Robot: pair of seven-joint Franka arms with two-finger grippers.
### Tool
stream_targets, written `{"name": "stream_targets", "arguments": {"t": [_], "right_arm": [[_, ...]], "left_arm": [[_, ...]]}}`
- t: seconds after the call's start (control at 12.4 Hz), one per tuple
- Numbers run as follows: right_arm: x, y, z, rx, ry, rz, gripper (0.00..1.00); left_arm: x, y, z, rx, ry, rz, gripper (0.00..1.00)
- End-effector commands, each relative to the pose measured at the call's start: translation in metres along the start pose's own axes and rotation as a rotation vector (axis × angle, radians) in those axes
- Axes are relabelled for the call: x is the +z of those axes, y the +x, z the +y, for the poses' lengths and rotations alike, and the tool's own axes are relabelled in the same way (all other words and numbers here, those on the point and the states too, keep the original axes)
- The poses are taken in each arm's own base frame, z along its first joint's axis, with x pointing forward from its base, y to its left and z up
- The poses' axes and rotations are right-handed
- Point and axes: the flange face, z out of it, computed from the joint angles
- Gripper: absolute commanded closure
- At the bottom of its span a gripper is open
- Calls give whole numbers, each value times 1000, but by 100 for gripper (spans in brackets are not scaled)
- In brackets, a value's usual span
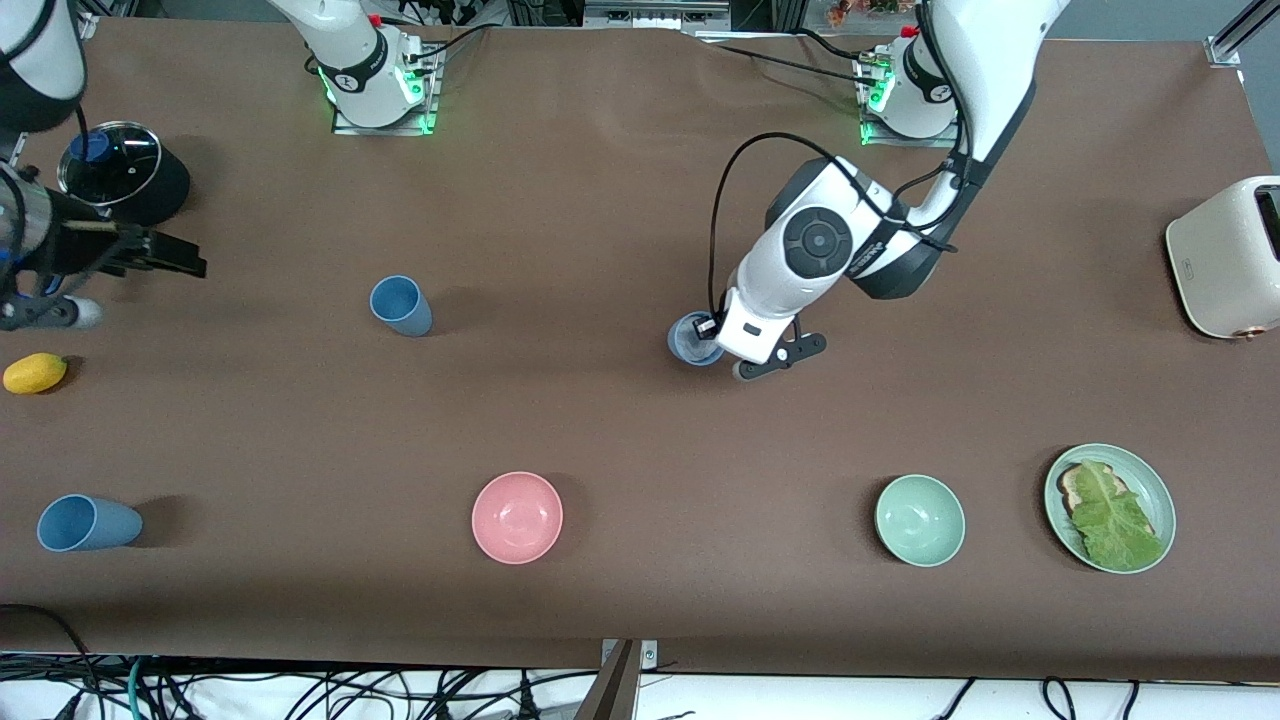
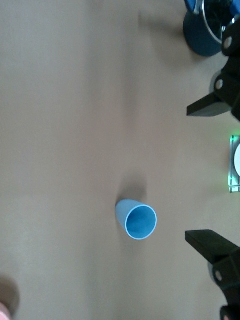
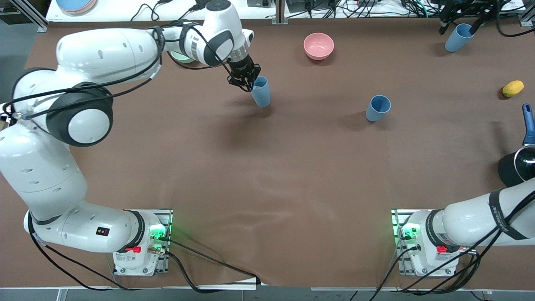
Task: Stack blue cups with both arms
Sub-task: 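Set the cup mid-table with the left gripper while the right gripper reaches another cup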
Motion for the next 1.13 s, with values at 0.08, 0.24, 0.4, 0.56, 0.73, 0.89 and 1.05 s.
{"name": "stream_targets", "arguments": {"t": [0.08, 0.24, 0.4, 0.56, 0.73, 0.89, 1.05], "right_arm": [[28, 17, -7, -74, 21, -61, 0], [34, 23, -17, -144, 29, -54, 0], [60, 37, -41, -166, 46, -42, 0], [86, 36, -65, -144, 39, -29, 0], [116, 29, -81, -150, 40, 5, 0], [159, 17, -80, -144, 38, 51, 0], [199, -2, -80, -145, 34, 80, 0]], "left_arm": [[22, 7, 31, -51, 32, 89, 100], [22, 7, 32, -53, 31, 92, 100], [25, 9, 31, -52, 35, 90, 83], [17, 16, 30, -59, 23, 96, 40], [12, 14, 31, -61, 25, 101, 0], [-5, 21, 22, -57, 59, 101, 0], [-48, 55, 4, -61, 97, 78, 0]]}}
